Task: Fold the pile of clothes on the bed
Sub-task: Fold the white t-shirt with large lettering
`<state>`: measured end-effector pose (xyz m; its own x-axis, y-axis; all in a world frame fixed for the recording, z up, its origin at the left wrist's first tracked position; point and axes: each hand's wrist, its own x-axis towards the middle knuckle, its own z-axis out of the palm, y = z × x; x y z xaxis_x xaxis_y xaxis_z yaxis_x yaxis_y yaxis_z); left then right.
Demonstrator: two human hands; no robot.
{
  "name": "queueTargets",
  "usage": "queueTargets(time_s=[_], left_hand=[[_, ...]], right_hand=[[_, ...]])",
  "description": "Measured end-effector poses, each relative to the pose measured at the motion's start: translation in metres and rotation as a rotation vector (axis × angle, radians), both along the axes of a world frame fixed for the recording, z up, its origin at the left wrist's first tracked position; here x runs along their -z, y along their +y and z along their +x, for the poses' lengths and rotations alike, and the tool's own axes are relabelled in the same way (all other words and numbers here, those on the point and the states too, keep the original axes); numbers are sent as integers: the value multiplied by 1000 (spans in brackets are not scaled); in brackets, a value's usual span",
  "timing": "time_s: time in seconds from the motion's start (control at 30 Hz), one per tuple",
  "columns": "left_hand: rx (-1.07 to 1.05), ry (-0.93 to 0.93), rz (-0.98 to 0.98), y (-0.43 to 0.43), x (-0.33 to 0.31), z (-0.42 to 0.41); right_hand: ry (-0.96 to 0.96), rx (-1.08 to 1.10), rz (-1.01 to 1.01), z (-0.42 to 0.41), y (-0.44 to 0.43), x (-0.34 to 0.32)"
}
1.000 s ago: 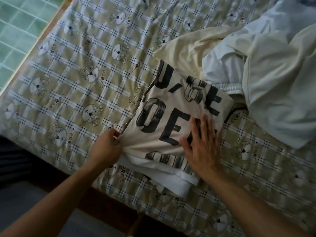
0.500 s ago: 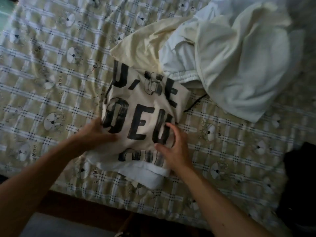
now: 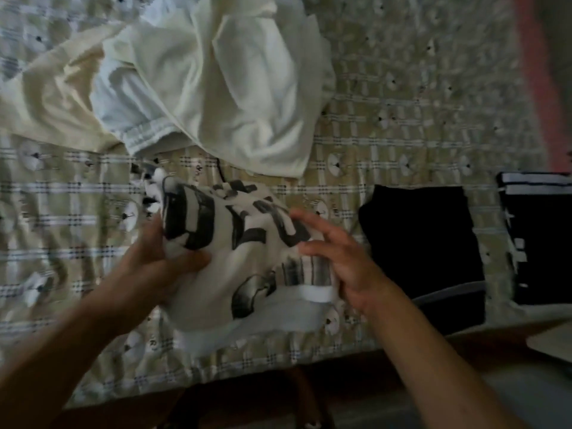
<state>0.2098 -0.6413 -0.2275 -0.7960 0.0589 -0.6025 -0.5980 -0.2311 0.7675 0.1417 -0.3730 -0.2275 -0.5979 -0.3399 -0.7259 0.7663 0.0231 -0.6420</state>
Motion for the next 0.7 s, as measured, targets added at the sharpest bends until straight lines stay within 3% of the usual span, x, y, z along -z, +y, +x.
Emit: queueTargets(time_s=[0.23,0.33,0.47,0.6,0.7], left_hand=[[-6,165,-17,85,-41,-48],[-14,134,-6,100,-46,-43],[39,-114,-97,121,-9,-5],[188,-377,-338,132,67,45],[259,-399,-527,137,96,60]], right_hand=[[313,103,13,-23,100,-60],[412,108,29,-16,122,-68],[324,168,208,14,139,-20],[20,174,483,78,144,60],[21,134,584,104,143,85]])
